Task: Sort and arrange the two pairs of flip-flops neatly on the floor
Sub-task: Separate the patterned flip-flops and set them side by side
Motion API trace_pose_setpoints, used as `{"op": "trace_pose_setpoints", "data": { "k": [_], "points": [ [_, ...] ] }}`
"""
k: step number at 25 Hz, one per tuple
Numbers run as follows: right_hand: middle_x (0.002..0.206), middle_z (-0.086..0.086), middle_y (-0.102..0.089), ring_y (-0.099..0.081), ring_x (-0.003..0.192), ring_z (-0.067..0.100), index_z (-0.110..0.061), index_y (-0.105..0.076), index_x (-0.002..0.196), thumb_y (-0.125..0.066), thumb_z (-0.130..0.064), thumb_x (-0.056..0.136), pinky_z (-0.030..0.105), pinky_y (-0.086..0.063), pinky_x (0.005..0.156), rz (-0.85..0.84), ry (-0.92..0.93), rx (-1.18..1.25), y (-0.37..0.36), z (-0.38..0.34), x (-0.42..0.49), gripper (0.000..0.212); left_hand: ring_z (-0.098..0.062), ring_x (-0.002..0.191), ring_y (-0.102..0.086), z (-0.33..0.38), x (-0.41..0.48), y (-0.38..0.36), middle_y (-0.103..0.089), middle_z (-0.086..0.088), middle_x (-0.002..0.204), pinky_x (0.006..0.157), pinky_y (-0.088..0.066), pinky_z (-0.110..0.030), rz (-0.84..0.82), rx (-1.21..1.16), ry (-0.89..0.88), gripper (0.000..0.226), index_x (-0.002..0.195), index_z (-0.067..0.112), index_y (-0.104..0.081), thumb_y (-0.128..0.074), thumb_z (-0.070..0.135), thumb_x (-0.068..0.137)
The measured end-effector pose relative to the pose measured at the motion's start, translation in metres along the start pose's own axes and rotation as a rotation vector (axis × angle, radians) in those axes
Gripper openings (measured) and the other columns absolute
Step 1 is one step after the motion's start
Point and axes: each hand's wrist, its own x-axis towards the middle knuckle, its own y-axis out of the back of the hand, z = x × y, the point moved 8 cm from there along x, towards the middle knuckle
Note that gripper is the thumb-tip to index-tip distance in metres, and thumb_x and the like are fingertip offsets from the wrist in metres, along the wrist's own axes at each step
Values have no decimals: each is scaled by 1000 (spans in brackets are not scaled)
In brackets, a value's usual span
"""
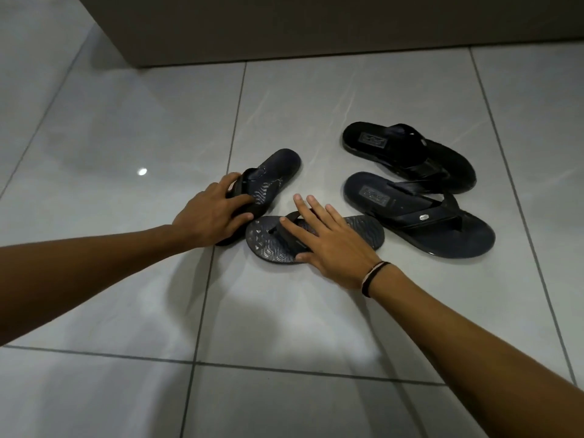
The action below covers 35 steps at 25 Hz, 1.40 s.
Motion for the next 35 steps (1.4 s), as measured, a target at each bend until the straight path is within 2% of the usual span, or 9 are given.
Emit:
{"op": "trace_pose_setpoints", "data": {
  "k": [2, 4, 7, 10, 14, 18, 20, 24, 35],
  "points": [
    [176, 17, 2, 0, 163, 40, -25, -11, 167, -58, -54, 98, 54, -11, 132, 91, -180, 19, 7, 2, -10, 88, -47, 123, -58, -3, 7, 6, -28, -21, 166, 95, -56, -58, -4, 8, 25, 69, 157, 30, -42, -53, 63, 97],
    [174, 24, -4, -2, 162, 45, -17, -13, 167, -53, -70, 92, 57, -10, 130, 174, -504, 120, 7, -1, -27, 100, -48, 141, -45, -6, 16, 9, -15, -19, 173, 103, -52, -61, -48, 14, 32, 86, 165, 37, -23, -47, 73, 89],
    [172, 30, 1, 5, 160, 49, -18, -17, 165, -38, -83, 88, 65, -1, 128, 49, -739, 299, -15, -19, -29, 104, -43, 157, -22, -11, 18, 1, 7, -10, 177, 120, -38, -58, -221, -95, 29, 93, 165, 40, -19, -55, 65, 83],
    [173, 28, 0, 3, 161, 47, -27, -32, 160, -46, -64, 98, 65, 2, 128, 52, -620, 251, -13, -15, -9, 73, -40, 156, -22, -13, 12, -9, 15, -6, 176, 119, -41, -53, -291, -59, 15, 102, 165, 34, -25, -79, 45, 80],
    [177, 11, -6, 2, 163, 40, -38, -42, 152, -62, -38, 99, 57, 4, 131, 15, -304, 238, -1, 14, 19, 57, -42, 149, -37, -18, 7, -7, -1, -15, 173, 119, -42, -44, -236, -118, 75, 106, 162, 27, -36, -88, 54, 74],
    [177, 9, -7, 7, 163, 39, -38, -40, 154, -75, -21, 91, 56, -7, 132, -112, -136, 238, 11, 27, 40, 74, -45, 142, -48, -8, 3, -7, -11, -17, 172, 116, -43, -45, -167, -136, 155, 107, 157, 20, -45, -86, 64, 70],
    [176, 14, -2, 9, 163, 37, -29, -29, 162, -81, -28, 87, 54, -15, 132, -102, -213, 291, 10, 30, 39, 91, -45, 142, -48, -3, 0, -9, -13, -15, 174, 116, -43, -47, -157, -141, 179, 108, 157, 18, -45, -85, 66, 70],
    [176, 14, 11, 15, 163, 31, -15, -11, 167, -90, -48, 71, 47, -14, 130, -162, -314, 382, -3, 26, 37, 129, -47, 139, -51, 2, -3, -8, -19, -15, 173, 113, -45, -49, -161, -118, 153, 106, 154, 15, -48, -87, 65, 68],
    [177, 11, 2, 10, 163, 30, -22, -24, 165, -95, -44, 65, 51, -20, 130, -216, -191, 300, 8, 20, 73, 125, -41, 142, -50, -3, -21, -11, -23, -13, 172, 113, -46, -46, -204, -80, 188, 114, 156, 15, -47, -88, 69, 64]
  ]
}}
